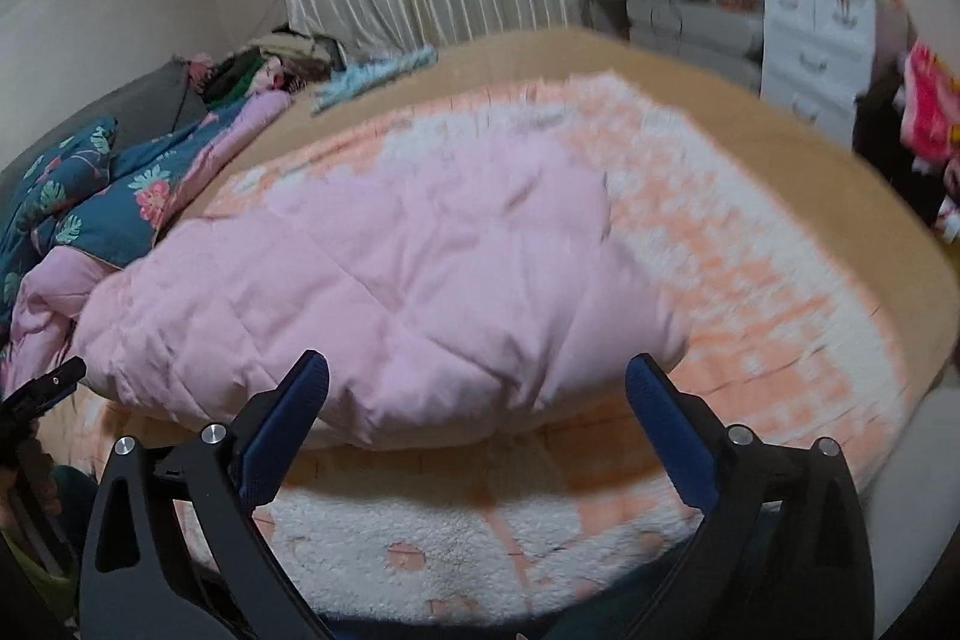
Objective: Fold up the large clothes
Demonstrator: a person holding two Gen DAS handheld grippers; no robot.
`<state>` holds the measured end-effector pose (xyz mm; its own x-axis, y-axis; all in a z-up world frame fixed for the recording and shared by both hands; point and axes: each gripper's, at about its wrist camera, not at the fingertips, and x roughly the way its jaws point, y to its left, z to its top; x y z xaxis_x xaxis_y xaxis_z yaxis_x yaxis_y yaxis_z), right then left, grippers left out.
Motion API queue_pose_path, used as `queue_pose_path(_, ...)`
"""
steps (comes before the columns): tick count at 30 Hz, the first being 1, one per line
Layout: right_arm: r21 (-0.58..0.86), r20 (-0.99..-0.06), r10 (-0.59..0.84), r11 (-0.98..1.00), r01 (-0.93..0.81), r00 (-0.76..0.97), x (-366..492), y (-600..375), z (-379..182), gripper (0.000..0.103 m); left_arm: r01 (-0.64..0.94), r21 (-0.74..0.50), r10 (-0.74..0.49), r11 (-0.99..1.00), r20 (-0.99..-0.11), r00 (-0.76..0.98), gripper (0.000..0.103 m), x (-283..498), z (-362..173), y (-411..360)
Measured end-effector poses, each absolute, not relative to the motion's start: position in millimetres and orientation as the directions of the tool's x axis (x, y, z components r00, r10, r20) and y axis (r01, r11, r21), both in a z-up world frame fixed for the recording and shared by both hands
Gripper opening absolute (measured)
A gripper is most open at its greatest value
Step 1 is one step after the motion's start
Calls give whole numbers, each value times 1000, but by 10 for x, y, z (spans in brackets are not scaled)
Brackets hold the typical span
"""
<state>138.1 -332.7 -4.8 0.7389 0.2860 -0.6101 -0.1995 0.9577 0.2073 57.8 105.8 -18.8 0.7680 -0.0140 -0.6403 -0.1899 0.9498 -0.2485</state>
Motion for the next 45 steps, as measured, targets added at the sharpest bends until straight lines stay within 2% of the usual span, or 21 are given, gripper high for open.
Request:
queue_pose_path(7, 156, -521, 285, 958, -239, 804, 953, -3318, 318, 99, -118, -245, -49, 962, -582, 812, 94, 433, 148, 832)
queue_pose_path(15, 119, -485, 287, 957, -263, 826, 566, -3142, 478, 99, -53, -224, -85, 973, -562, 823, 94, 288, 252, 532)
queue_pose_path(32, 88, -528, 348, 929, -358, 775, 305, -2680, 321, 99, 27, -196, -136, 980, -566, 813, 94, 136, 119, 138)
queue_pose_path(45, 76, -549, 361, 920, -385, 754, 291, -2556, 274, 99, 13, -181, -116, 983, -571, 813, 94, 137, 118, 149)
